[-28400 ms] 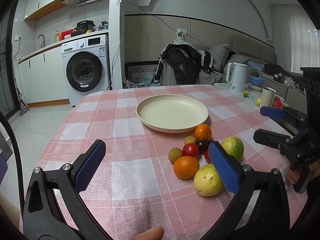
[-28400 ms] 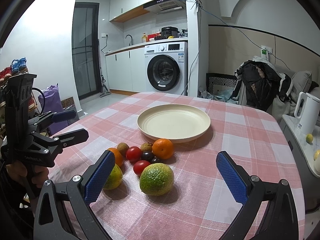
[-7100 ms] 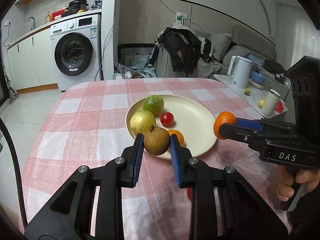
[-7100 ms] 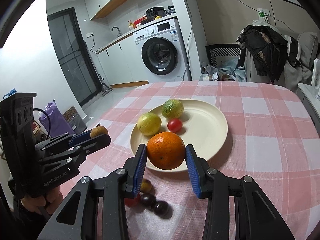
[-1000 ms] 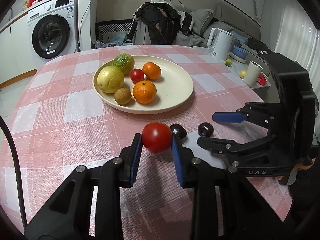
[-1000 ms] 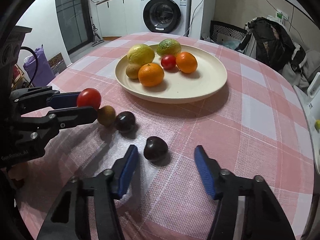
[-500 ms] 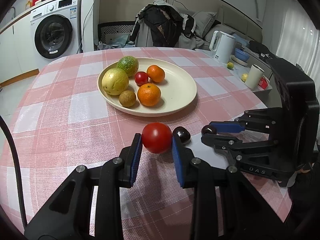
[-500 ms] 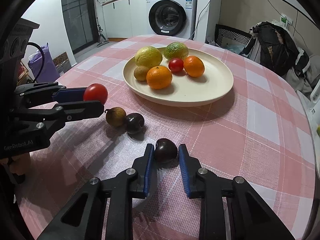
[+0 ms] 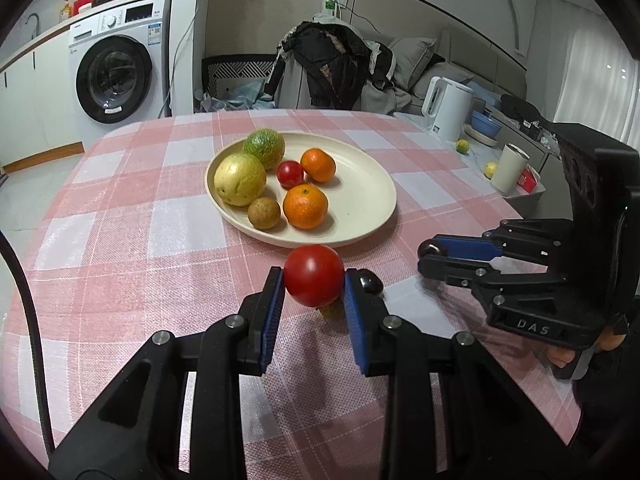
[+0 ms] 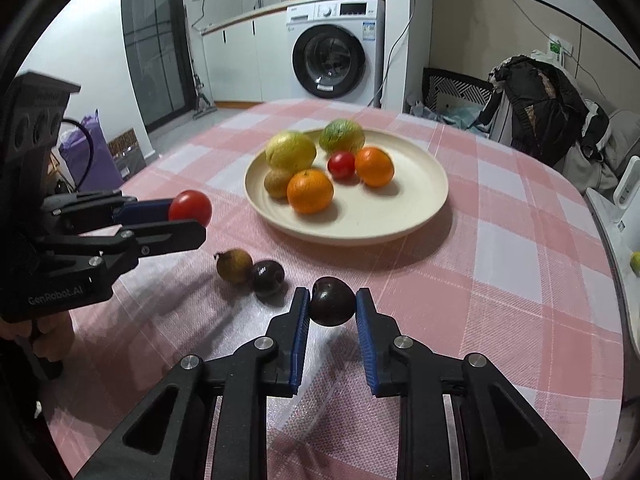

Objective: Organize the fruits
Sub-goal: 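Carry the tomato onto the plate with the left tool while the right tool carries the plum there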

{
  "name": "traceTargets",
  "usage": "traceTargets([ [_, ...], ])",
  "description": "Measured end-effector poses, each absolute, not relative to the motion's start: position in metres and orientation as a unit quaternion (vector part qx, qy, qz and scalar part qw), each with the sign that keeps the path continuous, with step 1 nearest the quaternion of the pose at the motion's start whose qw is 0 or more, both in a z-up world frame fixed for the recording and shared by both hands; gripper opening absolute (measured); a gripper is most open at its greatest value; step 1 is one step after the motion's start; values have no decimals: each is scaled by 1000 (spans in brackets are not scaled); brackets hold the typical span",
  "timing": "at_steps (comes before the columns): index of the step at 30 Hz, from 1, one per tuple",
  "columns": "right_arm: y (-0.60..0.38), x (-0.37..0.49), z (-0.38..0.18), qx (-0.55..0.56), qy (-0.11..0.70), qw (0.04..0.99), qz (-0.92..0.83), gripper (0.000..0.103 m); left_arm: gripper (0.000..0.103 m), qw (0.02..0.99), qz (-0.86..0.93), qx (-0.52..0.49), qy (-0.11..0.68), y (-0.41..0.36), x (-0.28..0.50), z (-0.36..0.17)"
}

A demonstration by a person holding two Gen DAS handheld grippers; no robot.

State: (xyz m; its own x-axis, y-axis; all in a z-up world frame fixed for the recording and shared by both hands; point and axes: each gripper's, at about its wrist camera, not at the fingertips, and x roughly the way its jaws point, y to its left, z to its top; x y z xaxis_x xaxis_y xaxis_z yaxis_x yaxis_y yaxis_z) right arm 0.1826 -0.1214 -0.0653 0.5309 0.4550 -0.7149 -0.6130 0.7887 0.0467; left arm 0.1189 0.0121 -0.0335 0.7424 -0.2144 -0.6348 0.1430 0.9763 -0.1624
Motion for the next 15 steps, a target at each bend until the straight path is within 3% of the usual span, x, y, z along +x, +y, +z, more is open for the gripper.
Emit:
traceTargets([
  [15, -141, 190, -35, -36, 330, 893, 304, 24, 27, 944, -75, -52, 316, 21, 122, -15],
])
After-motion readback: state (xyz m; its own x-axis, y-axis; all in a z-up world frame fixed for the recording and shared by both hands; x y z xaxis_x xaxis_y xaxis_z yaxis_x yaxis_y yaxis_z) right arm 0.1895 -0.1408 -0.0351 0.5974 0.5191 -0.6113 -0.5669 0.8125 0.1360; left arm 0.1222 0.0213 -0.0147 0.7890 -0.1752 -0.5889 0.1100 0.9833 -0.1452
